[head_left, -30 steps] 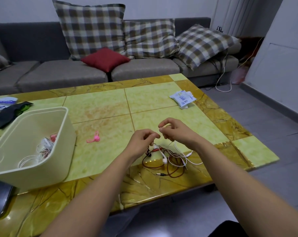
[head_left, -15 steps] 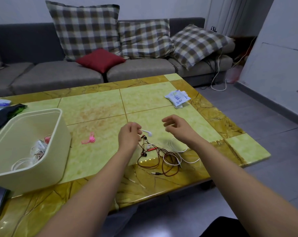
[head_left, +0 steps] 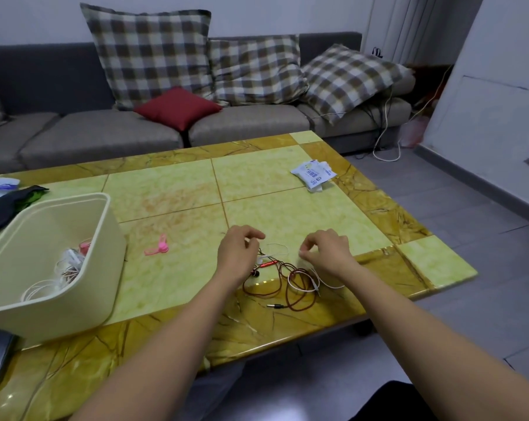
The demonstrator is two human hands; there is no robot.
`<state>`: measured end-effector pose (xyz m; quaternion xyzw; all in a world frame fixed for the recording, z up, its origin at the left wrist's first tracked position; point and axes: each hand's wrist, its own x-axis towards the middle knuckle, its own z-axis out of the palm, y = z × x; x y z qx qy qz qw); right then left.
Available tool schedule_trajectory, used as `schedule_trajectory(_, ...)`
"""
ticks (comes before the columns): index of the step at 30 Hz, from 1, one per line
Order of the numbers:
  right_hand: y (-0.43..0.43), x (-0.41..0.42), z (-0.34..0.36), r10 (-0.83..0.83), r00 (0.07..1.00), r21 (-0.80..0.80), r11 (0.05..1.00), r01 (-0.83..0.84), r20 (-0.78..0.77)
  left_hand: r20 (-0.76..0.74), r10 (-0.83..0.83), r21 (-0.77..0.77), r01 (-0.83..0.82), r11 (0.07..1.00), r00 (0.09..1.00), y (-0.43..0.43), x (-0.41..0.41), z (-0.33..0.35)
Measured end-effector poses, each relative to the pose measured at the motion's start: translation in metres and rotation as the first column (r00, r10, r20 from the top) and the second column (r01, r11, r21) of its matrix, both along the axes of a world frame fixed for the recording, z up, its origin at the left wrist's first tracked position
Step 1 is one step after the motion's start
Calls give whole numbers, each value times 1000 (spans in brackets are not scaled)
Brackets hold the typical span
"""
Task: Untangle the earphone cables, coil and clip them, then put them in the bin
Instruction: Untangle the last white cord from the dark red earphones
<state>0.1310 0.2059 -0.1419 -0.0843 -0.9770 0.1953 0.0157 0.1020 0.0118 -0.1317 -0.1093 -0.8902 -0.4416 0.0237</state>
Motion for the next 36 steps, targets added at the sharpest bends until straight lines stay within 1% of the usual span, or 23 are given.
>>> schedule_trajectory(1, -1, -1, 6, 16, 1000, -58, 998, -17, -27, -41, -74, -40, 73, 997, 996, 3, 0, 0)
schedule_trajectory(2, -2, -2, 13, 50, 998, -153, 987, -55, -42, -59, -153, -98, 146, 984, 987, 7, 0, 0)
schedule_trajectory(3, -4, -2, 19, 93, 994, -282, 954, -105, -55, -48, -219, -162, 209, 964, 974, 11, -1, 1)
schedule_trajectory(4, -6, -2, 26, 132, 989, -412, 899, -149, -71, -26, -264, -224, 252, 942, 964, 16, -1, 2)
schedule_trajectory(5, -9, -2, 32, 149, 985, -504, 846, -174, -90, -15, -284, -269, 270, 925, 959, 19, -2, 4)
schedule_trajectory(6, -11, -2, 37, 135, 985, -550, 816, -174, -112, -11, -283, -287, 268, 920, 959, 21, -2, 6)
schedule_trajectory(7, -12, -3, 40, 89, 986, -576, 803, -153, -138, -14, -252, -262, 240, 935, 968, 21, -4, 7)
schedule_trajectory(9, -10, -5, 42, -86, 975, -649, 758, -69, -203, 2, -164, -186, 162, 969, 986, 15, -5, 10)
schedule_trajectory(11, -4, -6, 41, -271, 932, -717, 697, 17, -241, 17, -117, -169, 118, 979, 993, 5, -5, 12)
schedule_trajectory(13, 0, -7, 38, -371, 898, -720, 688, 95, -236, 35, -86, -138, 90, 986, 996, -3, -4, 14)
schedule_trajectory(14, 2, -8, 35, -372, 905, -694, 708, 133, -205, 47, -71, -97, 75, 992, 996, -5, -4, 15)
schedule_trajectory(16, 1, -9, 33, -275, 958, -578, 797, 178, -83, 54, -45, -28, 46, 999, 998, -7, -5, 16)
schedule_trajectory(17, -1, -10, 31, -202, 979, -493, 855, 161, -31, 41, -48, -7, 49, 999, 998, -7, -6, 17)
schedule_trajectory(19, -9, -10, 32, -51, 999, -348, 936, 43, -14, 23, -93, 24, 92, 995, 995, -5, -6, 19)
schedule_trajectory(20, -15, -9, 33, 17, 999, -334, 942, -31, -45, 17, -115, 37, 115, 993, 993, -3, -6, 20)
schedule_trajectory(22, -27, -9, 35, 153, 983, -387, 904, -180, -101, 17, -159, 64, 158, 985, 987, -1, -5, 22)
schedule_trajectory(24, -34, -10, 36, 225, 966, -505, 823, -259, -129, 29, -190, 98, 187, 977, 981, -1, -3, 26)
schedule_trajectory(26, -37, -10, 41, 200, 969, -614, 749, -249, -148, 34, -176, 143, 169, 975, 984, -5, -2, 30)
schedule_trajectory(28, -37, -10, 46, 66, 977, -639, 747, -182, -201, 90, -159, 157, 144, 977, 983, -13, -3, 30)
schedule_trajectory(30, -36, -11, 48, -124, 959, -698, 710, -95, -256, 158, -163, 92, 149, 984, 974, -24, -4, 24)
schedule_trajectory(32, -38, -13, 52, -272, 918, -752, 657, -43, -289, 242, -123, -38, 136, 990, 963, -35, -5, 17)
schedule_trajectory(34, -44, -14, 55, -314, 899, -765, 643, -34, -304, 310, -55, -229, 130, 965, 949, -44, -2, 13)
schedule_trajectory(36, -48, -15, 56, -302, 903, -767, 640, -47, -307, 303, 8, -403, 120, 907, 953, -47, 0, 13)
